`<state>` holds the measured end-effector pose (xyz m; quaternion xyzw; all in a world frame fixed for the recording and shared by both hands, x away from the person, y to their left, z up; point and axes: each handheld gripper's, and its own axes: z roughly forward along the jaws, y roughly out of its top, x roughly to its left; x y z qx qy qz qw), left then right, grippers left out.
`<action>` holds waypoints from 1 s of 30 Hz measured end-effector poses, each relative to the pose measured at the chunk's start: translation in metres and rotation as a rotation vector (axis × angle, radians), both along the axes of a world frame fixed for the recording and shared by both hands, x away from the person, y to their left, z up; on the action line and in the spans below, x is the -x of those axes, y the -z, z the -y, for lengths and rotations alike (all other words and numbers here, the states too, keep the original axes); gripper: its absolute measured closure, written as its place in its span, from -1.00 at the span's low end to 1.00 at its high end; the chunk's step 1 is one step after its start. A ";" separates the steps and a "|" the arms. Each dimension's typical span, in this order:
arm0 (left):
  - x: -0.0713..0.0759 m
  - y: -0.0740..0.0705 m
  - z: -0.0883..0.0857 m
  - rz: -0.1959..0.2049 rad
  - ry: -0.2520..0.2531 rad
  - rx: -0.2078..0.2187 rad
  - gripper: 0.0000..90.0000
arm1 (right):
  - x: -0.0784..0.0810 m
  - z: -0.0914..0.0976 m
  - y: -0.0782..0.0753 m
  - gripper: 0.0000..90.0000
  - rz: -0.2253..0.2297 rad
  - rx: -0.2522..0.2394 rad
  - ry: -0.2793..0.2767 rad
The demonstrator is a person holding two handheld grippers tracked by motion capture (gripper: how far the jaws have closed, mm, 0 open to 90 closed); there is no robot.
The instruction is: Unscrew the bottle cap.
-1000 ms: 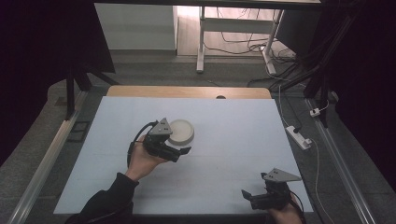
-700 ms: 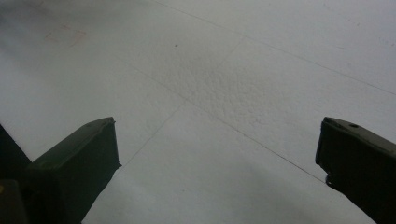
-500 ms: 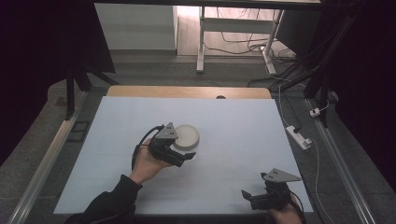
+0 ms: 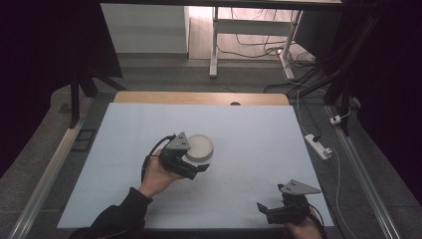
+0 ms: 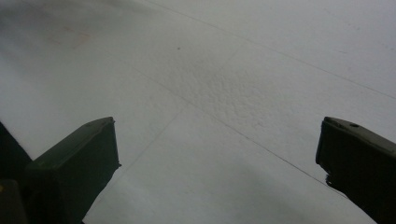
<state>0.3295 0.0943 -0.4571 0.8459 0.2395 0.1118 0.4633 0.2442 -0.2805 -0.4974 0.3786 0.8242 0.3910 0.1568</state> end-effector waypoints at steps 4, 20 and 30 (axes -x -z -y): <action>0.000 0.002 0.000 -0.002 0.000 -0.003 -0.84 | 0.001 -0.005 -0.005 -1.00 0.013 -0.014 -0.019; 0.000 0.008 0.003 -0.011 0.007 -0.012 -0.84 | 0.000 -0.030 -0.017 -1.00 0.060 -0.081 -0.134; 0.001 0.010 0.006 -0.007 0.021 -0.014 -0.84 | -0.009 -0.051 -0.029 -1.00 0.093 -0.128 -0.191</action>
